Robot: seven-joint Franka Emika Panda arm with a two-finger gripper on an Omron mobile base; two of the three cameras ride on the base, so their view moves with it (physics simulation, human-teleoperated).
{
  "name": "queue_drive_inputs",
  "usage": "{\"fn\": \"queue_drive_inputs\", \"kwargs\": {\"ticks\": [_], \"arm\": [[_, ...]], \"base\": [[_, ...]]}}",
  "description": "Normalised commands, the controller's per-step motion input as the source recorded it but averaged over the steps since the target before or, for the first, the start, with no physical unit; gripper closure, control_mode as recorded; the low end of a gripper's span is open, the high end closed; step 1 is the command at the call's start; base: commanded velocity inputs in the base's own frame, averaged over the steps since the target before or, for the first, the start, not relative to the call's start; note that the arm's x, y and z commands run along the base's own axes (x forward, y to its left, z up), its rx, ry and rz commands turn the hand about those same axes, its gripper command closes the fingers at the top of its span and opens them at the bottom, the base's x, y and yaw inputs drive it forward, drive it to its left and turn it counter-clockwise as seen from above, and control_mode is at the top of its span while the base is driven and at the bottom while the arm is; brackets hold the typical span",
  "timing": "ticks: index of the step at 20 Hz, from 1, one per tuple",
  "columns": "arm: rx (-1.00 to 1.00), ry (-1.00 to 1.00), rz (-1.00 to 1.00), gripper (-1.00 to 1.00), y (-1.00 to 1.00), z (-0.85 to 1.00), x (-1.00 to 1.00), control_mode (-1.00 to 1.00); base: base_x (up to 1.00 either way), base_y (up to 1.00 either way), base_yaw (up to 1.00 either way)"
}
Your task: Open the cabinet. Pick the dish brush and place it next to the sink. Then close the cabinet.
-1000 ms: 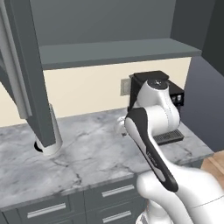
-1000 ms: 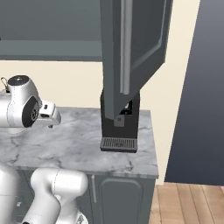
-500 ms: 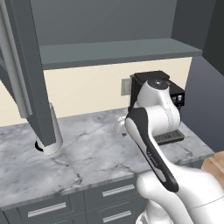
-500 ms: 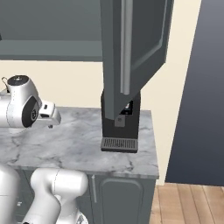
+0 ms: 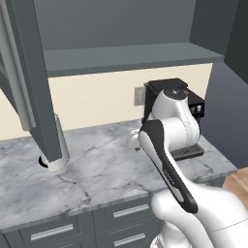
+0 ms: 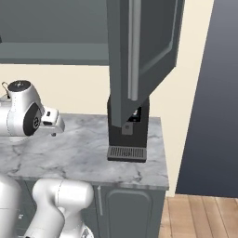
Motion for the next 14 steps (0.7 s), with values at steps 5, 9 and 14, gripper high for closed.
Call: {"fn": "queue_drive_inputs", "kwargs": {"ticks": [5,9,14], "arm": [[0.00,0.00,0.00,-1.00,0.00,0.00,0.00,-1.00],[0.00,0.00,0.00,-1.00,0.00,0.00,0.00,-1.00],[0.00,0.00,0.00,-1.00,0.00,0.00,0.00,-1.00]], "base": [[0.00,0.00,0.00],[0.00,0.00,0.00],[0.00,0.00,0.00]]}}
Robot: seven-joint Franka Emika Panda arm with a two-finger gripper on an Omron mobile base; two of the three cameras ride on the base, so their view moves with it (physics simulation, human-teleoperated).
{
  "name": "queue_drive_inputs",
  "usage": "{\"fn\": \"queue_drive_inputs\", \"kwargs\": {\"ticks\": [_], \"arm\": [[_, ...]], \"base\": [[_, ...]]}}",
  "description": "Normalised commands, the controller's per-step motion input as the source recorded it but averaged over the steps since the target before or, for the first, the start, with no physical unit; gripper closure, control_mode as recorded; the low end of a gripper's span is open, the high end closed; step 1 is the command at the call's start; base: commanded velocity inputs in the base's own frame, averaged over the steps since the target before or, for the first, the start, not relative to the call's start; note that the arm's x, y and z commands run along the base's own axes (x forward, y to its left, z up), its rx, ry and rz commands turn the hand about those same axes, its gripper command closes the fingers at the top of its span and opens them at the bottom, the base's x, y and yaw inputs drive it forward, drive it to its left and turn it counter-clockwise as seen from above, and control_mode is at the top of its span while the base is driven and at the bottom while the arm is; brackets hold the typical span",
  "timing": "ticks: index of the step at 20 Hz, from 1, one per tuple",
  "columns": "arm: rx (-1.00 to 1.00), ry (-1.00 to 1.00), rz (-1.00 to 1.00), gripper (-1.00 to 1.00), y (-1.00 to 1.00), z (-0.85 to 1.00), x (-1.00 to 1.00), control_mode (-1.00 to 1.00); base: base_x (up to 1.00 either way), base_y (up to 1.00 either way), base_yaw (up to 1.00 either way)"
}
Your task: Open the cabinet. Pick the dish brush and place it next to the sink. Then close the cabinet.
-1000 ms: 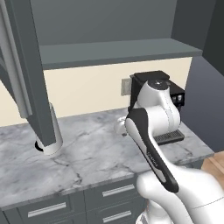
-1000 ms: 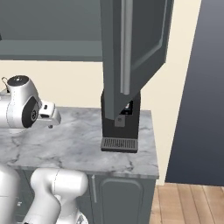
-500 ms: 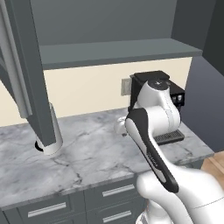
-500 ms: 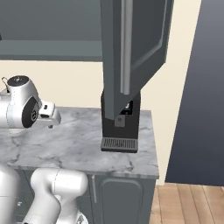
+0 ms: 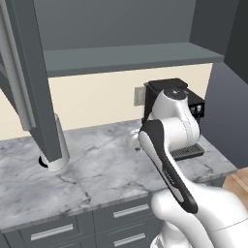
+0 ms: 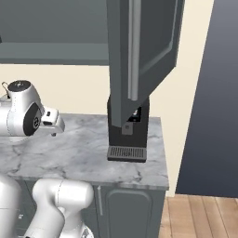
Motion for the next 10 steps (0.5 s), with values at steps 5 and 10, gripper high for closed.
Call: {"fn": "queue_drive_inputs", "kwargs": {"ticks": [5,10], "arm": [[0.00,-0.04,-0.01,-1.00,-0.05,0.12,-0.41,-1.00],[0.00,-0.08,0.00,-1.00,-0.18,0.49,-0.65,-1.00]], "base": [[0.00,0.00,0.00],[0.00,0.00,0.00]]}}
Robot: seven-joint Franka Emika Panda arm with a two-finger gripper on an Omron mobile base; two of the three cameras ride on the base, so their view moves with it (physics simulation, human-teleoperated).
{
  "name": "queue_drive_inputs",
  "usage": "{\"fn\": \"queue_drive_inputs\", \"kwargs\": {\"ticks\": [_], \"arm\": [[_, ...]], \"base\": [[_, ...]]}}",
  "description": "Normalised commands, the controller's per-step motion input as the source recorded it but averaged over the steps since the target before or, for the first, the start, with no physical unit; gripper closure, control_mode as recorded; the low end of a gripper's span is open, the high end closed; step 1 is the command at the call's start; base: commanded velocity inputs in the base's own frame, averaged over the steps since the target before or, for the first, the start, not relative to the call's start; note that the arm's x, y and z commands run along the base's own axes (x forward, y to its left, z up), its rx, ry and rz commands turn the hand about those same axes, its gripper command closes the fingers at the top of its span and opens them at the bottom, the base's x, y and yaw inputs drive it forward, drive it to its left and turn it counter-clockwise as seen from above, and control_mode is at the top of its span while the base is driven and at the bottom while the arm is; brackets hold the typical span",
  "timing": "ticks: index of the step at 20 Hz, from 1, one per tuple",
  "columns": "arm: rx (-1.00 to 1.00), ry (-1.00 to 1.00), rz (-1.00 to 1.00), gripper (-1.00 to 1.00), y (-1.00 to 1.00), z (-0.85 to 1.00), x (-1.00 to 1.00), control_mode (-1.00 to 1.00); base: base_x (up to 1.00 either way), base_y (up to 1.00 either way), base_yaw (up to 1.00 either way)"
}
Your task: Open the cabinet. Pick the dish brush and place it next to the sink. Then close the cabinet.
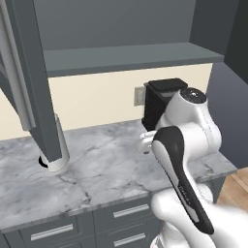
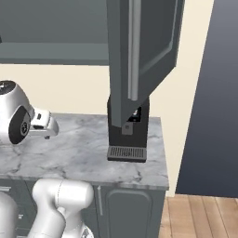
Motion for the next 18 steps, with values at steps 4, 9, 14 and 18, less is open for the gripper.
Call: {"fn": "queue_drive_inputs", "kwargs": {"ticks": [4,9,14,18], "arm": [[0.00,-0.21,-0.03,-1.00,-0.61,0.67,-0.50,-1.00],[0.03,-0.40,-0.09,-1.00,-0.34,0.69,-0.12,-1.00],[0.03,-0.36,-0.11,-1.00,-0.18,0.78,-0.38,-1.00],[0.04,-0.29,-0.15,-1.00,-0.42,0.80,-0.59,-1.00]], "base": [[0.00,0.00,0.00],[0.00,0.00,0.00],[0.00,0.00,0.00],[0.00,0.00,0.00]]}}
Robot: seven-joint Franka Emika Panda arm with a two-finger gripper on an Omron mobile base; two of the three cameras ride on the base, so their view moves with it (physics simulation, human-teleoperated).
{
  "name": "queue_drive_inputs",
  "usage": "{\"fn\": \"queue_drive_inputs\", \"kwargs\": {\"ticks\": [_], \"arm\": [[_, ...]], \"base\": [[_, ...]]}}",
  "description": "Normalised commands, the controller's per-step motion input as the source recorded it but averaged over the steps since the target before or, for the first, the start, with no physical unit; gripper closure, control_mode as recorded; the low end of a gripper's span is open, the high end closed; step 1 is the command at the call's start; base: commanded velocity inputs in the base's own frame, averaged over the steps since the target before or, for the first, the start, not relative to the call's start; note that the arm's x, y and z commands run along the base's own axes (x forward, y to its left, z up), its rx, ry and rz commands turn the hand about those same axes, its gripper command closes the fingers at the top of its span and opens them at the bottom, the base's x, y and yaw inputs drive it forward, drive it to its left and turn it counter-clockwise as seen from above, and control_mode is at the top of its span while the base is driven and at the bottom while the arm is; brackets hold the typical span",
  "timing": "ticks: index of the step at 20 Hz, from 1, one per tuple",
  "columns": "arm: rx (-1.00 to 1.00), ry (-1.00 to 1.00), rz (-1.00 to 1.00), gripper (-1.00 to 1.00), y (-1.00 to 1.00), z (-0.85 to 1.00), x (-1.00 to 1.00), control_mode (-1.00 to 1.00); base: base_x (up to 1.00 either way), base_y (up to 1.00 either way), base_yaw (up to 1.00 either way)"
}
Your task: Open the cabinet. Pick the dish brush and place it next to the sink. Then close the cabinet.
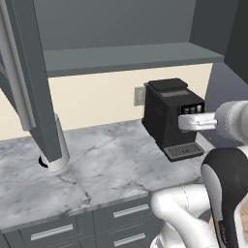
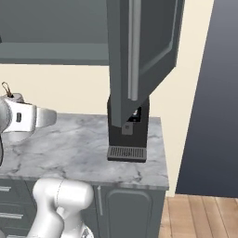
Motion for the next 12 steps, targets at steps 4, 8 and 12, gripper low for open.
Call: {"fn": "queue_drive_inputs", "kwargs": {"ticks": [4,8,12], "arm": [[-0.01,-0.16,-0.05,-1.00,-0.27,0.66,-0.33,-1.00],[-0.05,-0.17,0.00,-1.00,-0.04,0.44,-0.51,-1.00],[0.00,-0.23,0.00,-1.00,-0.28,0.52,-0.96,-1.00]], "base": [[0.00,0.00,0.00],[0.00,0.00,0.00],[0.00,0.00,0.00]]}}
